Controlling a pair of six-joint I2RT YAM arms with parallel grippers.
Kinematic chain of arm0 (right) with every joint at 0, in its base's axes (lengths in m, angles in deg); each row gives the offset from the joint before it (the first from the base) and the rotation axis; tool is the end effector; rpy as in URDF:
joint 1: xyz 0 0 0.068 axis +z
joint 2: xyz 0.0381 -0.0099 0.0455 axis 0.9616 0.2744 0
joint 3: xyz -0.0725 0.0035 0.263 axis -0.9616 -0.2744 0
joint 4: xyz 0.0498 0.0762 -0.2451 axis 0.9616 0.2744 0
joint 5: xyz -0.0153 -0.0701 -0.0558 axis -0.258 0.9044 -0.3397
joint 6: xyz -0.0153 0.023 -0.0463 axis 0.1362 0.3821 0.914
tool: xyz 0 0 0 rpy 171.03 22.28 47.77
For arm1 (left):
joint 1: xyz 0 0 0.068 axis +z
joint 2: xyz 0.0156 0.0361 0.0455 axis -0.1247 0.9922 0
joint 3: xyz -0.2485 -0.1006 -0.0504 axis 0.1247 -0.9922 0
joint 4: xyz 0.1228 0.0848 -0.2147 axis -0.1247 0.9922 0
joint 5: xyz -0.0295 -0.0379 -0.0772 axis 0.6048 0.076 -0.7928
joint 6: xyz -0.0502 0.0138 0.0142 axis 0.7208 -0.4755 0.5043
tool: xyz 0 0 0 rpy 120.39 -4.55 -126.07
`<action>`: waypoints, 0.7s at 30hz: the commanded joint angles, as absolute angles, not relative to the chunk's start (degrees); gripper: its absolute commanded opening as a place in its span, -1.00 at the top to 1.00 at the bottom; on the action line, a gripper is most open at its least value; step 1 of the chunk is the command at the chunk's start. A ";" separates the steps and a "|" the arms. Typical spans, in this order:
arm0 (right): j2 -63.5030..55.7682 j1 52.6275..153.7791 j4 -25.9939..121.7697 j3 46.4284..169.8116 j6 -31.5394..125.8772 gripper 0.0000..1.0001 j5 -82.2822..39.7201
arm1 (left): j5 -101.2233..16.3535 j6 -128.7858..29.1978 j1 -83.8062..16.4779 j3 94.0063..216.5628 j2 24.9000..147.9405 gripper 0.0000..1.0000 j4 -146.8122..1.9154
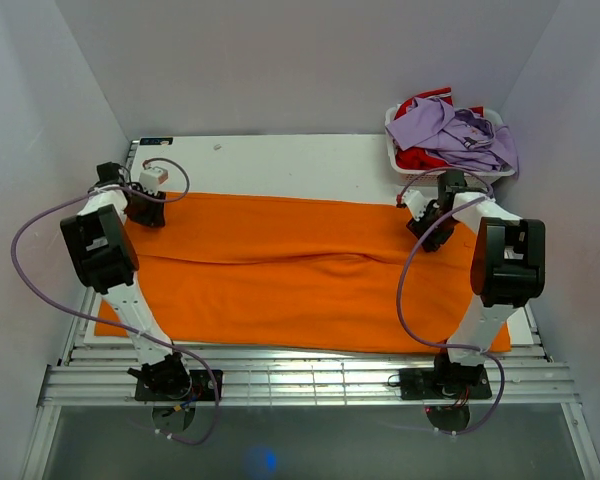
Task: Fold and stack the trousers
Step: Flatten the trousers out, then fold the trousers
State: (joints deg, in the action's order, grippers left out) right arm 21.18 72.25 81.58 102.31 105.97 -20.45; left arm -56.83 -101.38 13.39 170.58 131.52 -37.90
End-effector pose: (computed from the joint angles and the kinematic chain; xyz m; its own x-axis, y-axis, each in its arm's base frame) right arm 0.3626 -0.0073 0.1673 -0.5745 -0.7644 -0.2928 -0.7475 0.6357 -0.1929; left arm 0.4134 0.1403 0.1604 -0.7647 0.3469 -0.5431 0.4141 0.9102 -0.0017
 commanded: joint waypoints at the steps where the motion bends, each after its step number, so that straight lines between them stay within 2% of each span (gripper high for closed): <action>1: 19.47 72.85 87.36 99.02 110.84 0.11 -24.09 | -53.24 -105.92 16.30 169.94 131.78 -0.07 -26.34; 2: 18.33 72.76 88.33 99.63 111.28 0.10 -24.62 | -54.20 -106.80 16.48 171.00 131.60 -0.09 -25.18; 5: 15.44 71.80 91.40 103.75 113.48 0.00 -27.00 | -60.17 -111.90 17.27 178.54 131.25 -0.38 -18.61; 6: 14.99 71.44 92.02 106.98 114.09 -0.11 -27.26 | -62.02 -113.65 17.36 184.05 131.60 -0.46 -17.27; 7: 14.72 70.92 92.64 108.84 115.58 -0.19 -28.13 | -63.17 -114.63 17.27 187.41 132.30 -0.64 -14.21; 8: 14.98 69.69 93.60 110.86 116.12 -0.30 -28.49 | -64.40 -115.42 17.27 190.92 134.22 -0.96 -12.62; 9: 15.42 69.16 93.70 112.80 116.38 -0.59 -28.58 | -65.54 -116.12 17.27 194.52 135.37 -0.96 -11.47; 10: 16.03 68.46 93.70 116.56 116.82 -0.69 -28.32 | -67.03 -116.39 17.27 201.43 136.68 -0.96 -9.72; 12: 18.75 66.79 94.83 119.92 118.40 -0.79 -28.32 | -68.36 -117.01 17.18 207.45 140.73 -0.96 -8.47; 13: 19.81 66.35 95.54 122.98 119.28 -0.80 -27.97 | -68.89 -116.75 17.09 211.31 141.78 -0.96 -8.38; 16: 24.81 64.76 99.93 127.48 122.44 -0.74 -28.84 | -70.29 -116.83 17.01 212.67 143.38 -0.96 -10.39; 21: 31.24 62.04 101.52 134.26 125.95 -0.54 -30.52 | -70.83 -114.12 17.01 204.24 140.22 -0.92 -18.56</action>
State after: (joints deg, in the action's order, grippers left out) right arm 27.80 63.16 96.07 131.64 120.24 -28.47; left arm -67.87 -115.00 17.26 208.00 142.17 -15.78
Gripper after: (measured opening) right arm 0.788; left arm 0.961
